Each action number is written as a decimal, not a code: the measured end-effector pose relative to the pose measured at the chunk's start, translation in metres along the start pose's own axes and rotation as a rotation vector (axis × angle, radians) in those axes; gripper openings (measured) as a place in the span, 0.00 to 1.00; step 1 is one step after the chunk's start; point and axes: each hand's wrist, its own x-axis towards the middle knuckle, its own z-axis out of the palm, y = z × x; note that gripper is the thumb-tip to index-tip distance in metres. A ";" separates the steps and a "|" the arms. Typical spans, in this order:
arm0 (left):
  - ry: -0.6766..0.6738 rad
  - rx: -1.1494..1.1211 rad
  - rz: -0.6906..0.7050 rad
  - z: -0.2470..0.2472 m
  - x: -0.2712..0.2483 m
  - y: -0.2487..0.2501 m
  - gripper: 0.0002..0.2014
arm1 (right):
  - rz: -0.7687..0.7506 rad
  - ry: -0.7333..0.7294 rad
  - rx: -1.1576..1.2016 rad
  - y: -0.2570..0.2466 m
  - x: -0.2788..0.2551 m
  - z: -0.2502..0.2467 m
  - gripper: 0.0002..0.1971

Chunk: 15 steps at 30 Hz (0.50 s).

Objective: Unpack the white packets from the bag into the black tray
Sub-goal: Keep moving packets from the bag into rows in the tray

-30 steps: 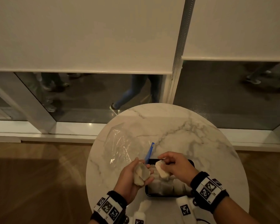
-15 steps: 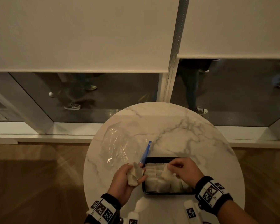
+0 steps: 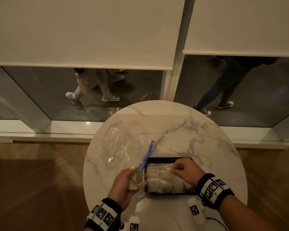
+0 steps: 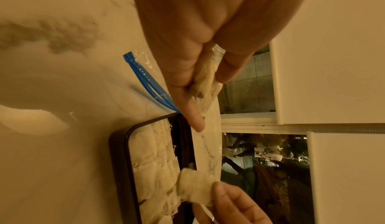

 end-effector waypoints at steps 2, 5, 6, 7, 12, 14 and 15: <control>-0.003 -0.008 0.004 0.000 0.000 0.001 0.09 | 0.027 -0.054 -0.116 0.003 0.004 0.005 0.07; 0.001 -0.018 0.013 -0.001 0.001 0.001 0.08 | 0.059 -0.170 -0.256 0.005 0.012 0.012 0.08; 0.001 -0.021 0.015 -0.002 0.001 0.001 0.08 | 0.061 -0.215 -0.303 0.005 0.014 0.015 0.08; 0.002 -0.022 0.017 -0.003 0.002 0.001 0.08 | 0.070 -0.259 -0.347 0.005 0.017 0.017 0.09; 0.012 -0.040 0.026 -0.011 0.010 0.000 0.09 | 0.113 -0.436 -0.421 0.008 0.031 0.027 0.09; 0.023 -0.045 0.033 -0.014 0.014 -0.001 0.09 | 0.107 -0.470 -0.465 0.006 0.036 0.032 0.08; 0.025 -0.043 0.035 -0.014 0.016 -0.002 0.09 | 0.114 -0.475 -0.485 0.005 0.037 0.033 0.05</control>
